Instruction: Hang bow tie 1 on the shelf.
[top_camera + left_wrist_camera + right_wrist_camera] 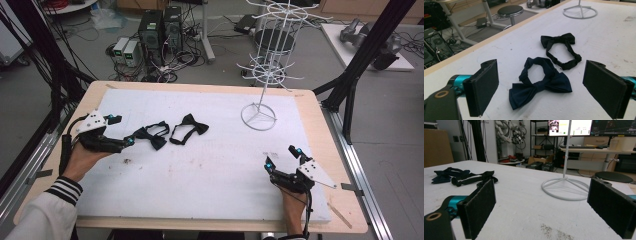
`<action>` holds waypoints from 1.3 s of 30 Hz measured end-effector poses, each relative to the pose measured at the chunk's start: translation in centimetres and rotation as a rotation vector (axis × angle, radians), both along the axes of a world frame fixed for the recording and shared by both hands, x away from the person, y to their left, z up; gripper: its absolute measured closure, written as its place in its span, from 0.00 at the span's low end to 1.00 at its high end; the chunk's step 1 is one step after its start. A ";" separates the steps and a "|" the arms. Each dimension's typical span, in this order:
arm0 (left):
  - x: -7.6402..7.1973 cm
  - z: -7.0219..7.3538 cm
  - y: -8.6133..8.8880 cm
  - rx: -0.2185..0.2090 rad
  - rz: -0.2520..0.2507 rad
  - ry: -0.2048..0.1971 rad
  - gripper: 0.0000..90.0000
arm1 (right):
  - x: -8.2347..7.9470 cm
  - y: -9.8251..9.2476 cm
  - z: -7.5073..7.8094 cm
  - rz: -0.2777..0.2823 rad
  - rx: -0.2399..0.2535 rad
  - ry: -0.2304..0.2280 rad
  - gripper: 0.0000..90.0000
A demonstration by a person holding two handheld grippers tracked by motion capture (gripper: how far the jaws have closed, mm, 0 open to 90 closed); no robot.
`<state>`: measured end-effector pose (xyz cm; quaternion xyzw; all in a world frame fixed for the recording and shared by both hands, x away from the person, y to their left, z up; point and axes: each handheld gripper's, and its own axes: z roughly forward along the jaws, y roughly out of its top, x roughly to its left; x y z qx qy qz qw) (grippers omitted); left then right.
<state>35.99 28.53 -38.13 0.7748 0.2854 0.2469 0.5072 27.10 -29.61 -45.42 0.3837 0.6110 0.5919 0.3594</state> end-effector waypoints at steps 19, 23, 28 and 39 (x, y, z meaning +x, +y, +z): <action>4.7 0.9 0.5 0.080 -0.097 0.206 0.18 | 0.0 0.0 0.0 -0.006 0.002 -0.007 0.08; 5.6 0.4 0.6 0.096 -0.098 0.254 0.17 | -0.1 0.0 0.0 -0.006 0.009 -0.001 0.08; 6.6 -0.1 0.6 0.142 -0.105 0.301 0.17 | 0.0 0.0 0.0 -0.005 0.004 -0.008 0.08; 8.8 -0.6 -0.4 0.264 -0.161 0.377 0.17 | 0.0 -0.1 0.0 -0.013 0.009 -0.009 0.08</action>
